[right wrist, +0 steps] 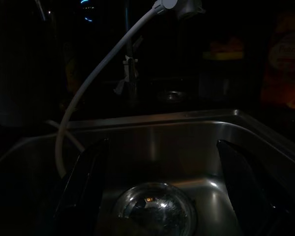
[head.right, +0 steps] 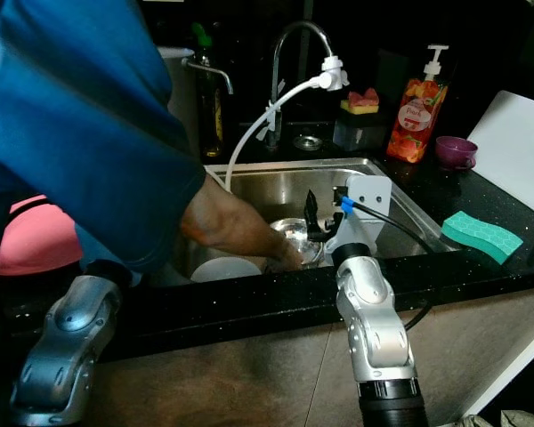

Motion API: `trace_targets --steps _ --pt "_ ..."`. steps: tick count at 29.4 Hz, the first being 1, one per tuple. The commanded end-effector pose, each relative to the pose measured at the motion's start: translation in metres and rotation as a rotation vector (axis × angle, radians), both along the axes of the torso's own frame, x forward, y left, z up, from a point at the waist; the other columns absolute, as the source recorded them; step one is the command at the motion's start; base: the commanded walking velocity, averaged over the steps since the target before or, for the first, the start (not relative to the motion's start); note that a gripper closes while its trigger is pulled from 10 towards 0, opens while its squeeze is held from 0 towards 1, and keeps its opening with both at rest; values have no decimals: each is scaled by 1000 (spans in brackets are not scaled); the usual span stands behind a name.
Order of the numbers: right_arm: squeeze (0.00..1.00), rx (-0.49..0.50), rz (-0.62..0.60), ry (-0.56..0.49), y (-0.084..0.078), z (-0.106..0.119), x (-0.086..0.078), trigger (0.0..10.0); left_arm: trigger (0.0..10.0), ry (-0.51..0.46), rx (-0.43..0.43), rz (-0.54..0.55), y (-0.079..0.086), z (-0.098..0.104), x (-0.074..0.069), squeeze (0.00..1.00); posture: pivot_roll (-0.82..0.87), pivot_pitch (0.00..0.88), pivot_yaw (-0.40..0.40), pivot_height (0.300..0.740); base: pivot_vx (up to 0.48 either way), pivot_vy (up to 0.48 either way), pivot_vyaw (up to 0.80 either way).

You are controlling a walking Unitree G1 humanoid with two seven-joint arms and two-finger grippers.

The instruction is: Kitchen organization

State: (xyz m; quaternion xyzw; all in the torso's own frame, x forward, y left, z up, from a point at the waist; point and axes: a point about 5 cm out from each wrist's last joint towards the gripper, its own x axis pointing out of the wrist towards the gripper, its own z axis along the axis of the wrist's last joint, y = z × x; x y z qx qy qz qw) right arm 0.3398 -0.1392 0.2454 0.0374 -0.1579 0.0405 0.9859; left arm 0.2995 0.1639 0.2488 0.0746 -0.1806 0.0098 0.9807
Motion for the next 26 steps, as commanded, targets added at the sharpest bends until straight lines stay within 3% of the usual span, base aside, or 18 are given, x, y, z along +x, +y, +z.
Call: trace_targets --steps 1,26 --pt "0 0 -4 -11 0 3 -1 10000 10000 4 2 -7 -2 0 2 0 72 73 -52 740 0 0 0" --pt "0 -7 3 -19 0 4 0 10000 10000 -2 2 -11 -2 0 3 0 72 54 -53 740 0 0 0"
